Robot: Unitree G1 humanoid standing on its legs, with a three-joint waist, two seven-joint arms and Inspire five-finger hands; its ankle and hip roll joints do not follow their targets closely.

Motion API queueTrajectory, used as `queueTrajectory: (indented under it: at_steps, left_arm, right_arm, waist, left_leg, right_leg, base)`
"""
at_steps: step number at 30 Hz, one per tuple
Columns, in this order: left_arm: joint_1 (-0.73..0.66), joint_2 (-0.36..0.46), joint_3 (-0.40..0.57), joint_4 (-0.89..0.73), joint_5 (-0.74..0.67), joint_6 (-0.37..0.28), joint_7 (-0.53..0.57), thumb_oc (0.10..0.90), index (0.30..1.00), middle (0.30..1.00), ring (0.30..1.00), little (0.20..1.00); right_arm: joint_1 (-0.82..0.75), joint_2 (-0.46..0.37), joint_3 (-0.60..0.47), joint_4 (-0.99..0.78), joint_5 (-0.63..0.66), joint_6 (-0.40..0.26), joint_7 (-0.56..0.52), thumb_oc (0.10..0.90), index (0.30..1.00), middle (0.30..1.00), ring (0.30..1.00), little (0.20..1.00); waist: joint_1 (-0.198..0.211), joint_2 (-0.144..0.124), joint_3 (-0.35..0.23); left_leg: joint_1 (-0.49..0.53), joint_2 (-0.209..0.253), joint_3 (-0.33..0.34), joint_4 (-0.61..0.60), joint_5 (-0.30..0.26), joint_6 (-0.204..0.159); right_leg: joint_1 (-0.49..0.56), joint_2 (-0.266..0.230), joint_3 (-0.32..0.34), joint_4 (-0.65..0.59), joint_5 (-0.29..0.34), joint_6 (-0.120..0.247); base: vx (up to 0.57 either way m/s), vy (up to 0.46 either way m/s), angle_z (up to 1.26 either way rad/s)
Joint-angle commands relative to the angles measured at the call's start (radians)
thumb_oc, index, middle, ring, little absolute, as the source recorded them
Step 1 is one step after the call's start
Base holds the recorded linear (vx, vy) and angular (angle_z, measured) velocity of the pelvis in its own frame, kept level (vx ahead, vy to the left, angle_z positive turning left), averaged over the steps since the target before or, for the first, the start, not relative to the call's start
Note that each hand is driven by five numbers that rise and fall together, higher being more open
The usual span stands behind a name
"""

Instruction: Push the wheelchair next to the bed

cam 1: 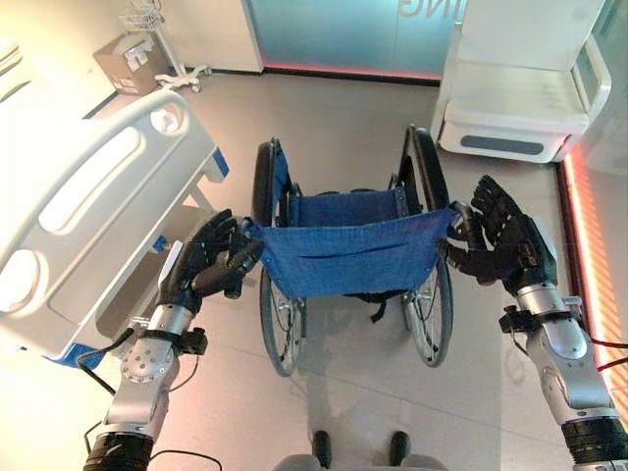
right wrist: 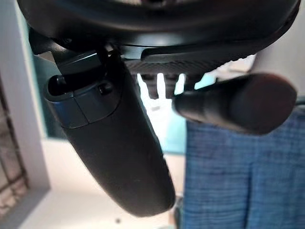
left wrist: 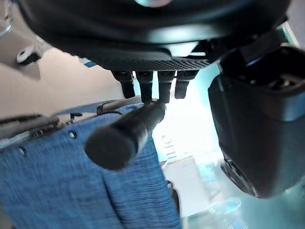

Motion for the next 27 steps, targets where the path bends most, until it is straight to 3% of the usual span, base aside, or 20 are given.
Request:
queueTrajectory:
  at_steps: [1,5,12,17,23,27]
  left_arm:
    - [-0.041,0.109,-0.015,-0.019,0.075,0.031,0.008,0.800,0.900,0.900,0.900,0.900]
    - [-0.052,0.150,-0.037,-0.005,0.168,0.092,0.015,0.800,0.900,0.900,0.900,0.900]
    - [-0.107,0.218,-0.108,0.035,0.355,0.225,0.079,0.800,0.900,0.900,0.900,0.900]
    - [-0.144,0.239,-0.137,0.059,0.444,0.301,0.113,0.800,0.900,0.900,0.900,0.900]
    - [-0.200,0.229,-0.177,0.085,0.469,0.347,0.137,0.800,0.900,0.900,0.900,0.900]
    - [-0.266,0.223,-0.222,0.114,0.457,0.360,0.148,0.800,0.900,0.900,0.900,0.900]
  right_arm:
    - [-0.097,-0.077,-0.013,-0.106,-0.084,-0.006,-0.010,0.800,0.900,0.900,0.900,0.900]
    - [-0.110,-0.121,0.003,-0.080,-0.181,0.056,-0.061,0.800,0.900,0.900,0.900,0.900]
    - [-0.180,-0.180,0.022,-0.040,-0.331,0.114,-0.257,0.800,0.900,0.900,0.900,0.900]
    - [-0.214,-0.200,0.025,-0.045,-0.397,0.154,-0.328,0.800,0.900,0.900,0.900,0.900]
    - [-0.252,-0.200,0.062,-0.045,-0.390,0.226,-0.315,0.800,0.900,0.900,0.900,0.900]
    - [-0.312,-0.192,0.122,-0.004,-0.368,0.325,-0.259,0.800,0.900,0.900,0.900,0.900]
  waist:
    - [-0.007,-0.033,-0.040]
    - [-0.004,-0.035,-0.038]
    - [-0.005,-0.038,-0.029]
    - [-0.007,-0.041,-0.023]
    - [-0.010,-0.049,-0.017]
    - [-0.009,-0.056,-0.017]
  left_leg:
    - [-0.034,-0.026,-0.027,0.045,-0.063,0.008]
    - [-0.038,-0.026,-0.025,0.052,-0.063,0.008]
    - [-0.042,-0.028,-0.024,0.064,-0.069,0.014]
    - [-0.045,-0.029,-0.023,0.071,-0.073,0.016]
    - [-0.049,-0.033,-0.023,0.079,-0.077,0.018]
    - [-0.052,-0.034,-0.023,0.081,-0.075,0.017]
  right_leg:
    - [-0.050,-0.020,0.038,0.126,-0.081,0.007]
    - [-0.051,-0.020,0.037,0.128,-0.077,0.010]
    - [-0.055,-0.014,0.045,0.133,-0.074,0.014]
    - [-0.057,-0.010,0.051,0.134,-0.073,0.014]
    - [-0.059,-0.006,0.059,0.136,-0.073,0.012]
    - [-0.059,-0.006,0.059,0.136,-0.071,0.012]
  base:
    - [0.00,0.000,0.00]
    - [0.00,0.000,0.00]
    - [0.00,0.000,0.00]
    - [0.00,0.000,0.00]
    - [0.00,0.000,0.00]
    - [0.00,0.000,0.00]
